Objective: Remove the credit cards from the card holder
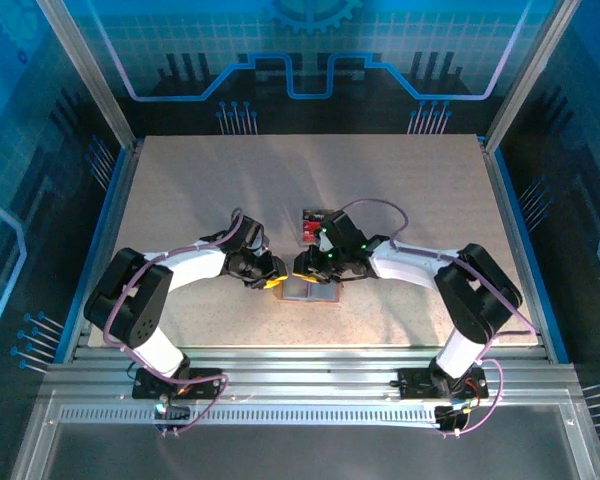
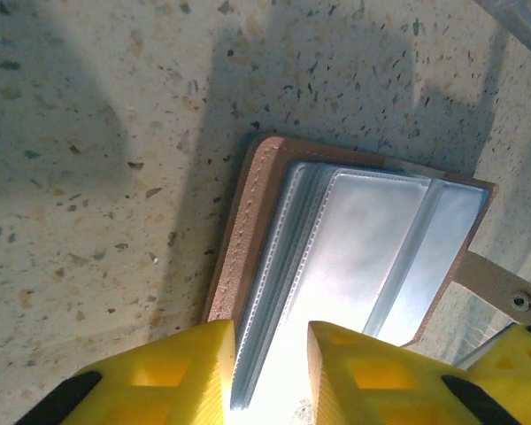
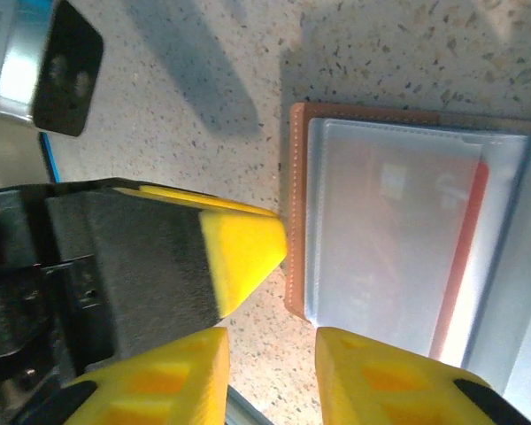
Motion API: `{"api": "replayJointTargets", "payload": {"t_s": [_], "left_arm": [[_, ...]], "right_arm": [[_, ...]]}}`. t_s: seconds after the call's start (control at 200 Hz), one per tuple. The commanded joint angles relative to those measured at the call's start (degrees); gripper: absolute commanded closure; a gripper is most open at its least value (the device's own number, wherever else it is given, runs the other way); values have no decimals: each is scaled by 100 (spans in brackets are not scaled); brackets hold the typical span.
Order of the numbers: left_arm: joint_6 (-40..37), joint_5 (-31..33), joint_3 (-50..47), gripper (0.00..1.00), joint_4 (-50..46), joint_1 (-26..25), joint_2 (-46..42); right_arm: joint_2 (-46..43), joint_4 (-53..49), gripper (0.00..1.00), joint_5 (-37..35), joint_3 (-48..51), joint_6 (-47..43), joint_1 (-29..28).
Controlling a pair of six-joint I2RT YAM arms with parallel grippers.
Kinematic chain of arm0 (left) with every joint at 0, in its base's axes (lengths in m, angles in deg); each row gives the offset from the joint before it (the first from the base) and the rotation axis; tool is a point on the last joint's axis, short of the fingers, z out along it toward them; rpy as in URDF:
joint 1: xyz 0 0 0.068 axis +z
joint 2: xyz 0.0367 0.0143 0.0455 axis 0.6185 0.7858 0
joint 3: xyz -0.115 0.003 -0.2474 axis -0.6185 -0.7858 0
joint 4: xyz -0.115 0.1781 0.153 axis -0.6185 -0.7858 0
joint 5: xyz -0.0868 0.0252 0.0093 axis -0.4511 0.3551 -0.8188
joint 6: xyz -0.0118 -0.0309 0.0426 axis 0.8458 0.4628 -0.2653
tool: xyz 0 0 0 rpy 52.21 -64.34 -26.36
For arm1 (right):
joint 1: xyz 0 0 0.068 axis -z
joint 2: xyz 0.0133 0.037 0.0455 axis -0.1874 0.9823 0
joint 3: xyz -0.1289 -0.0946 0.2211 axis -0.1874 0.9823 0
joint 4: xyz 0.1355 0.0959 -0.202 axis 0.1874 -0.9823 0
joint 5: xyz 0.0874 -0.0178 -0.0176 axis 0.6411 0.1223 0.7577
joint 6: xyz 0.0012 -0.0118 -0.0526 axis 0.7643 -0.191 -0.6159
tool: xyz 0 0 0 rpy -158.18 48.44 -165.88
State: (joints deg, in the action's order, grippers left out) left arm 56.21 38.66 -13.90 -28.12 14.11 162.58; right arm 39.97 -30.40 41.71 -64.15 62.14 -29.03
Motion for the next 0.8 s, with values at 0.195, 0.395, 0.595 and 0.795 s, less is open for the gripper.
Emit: {"api": "replayJointTargets", "payload": {"t_s": [0.195,0.395,0.595,0.795], "left_arm": [[102,17,-79,80,7,49,-57],[145,8,-117,84,53,46,-74],[156,-57,-126,89,124,47,-95],[181,-119,-124,92,176,50,-57]], "right_arm": [[335,1,72,64,-19,-29,-103],[502,-102,72,113,-81,-155,-121],[656,-163,72,140,-170,-215,-146],[673,-183,73,103,-189,-229,-157]]}}
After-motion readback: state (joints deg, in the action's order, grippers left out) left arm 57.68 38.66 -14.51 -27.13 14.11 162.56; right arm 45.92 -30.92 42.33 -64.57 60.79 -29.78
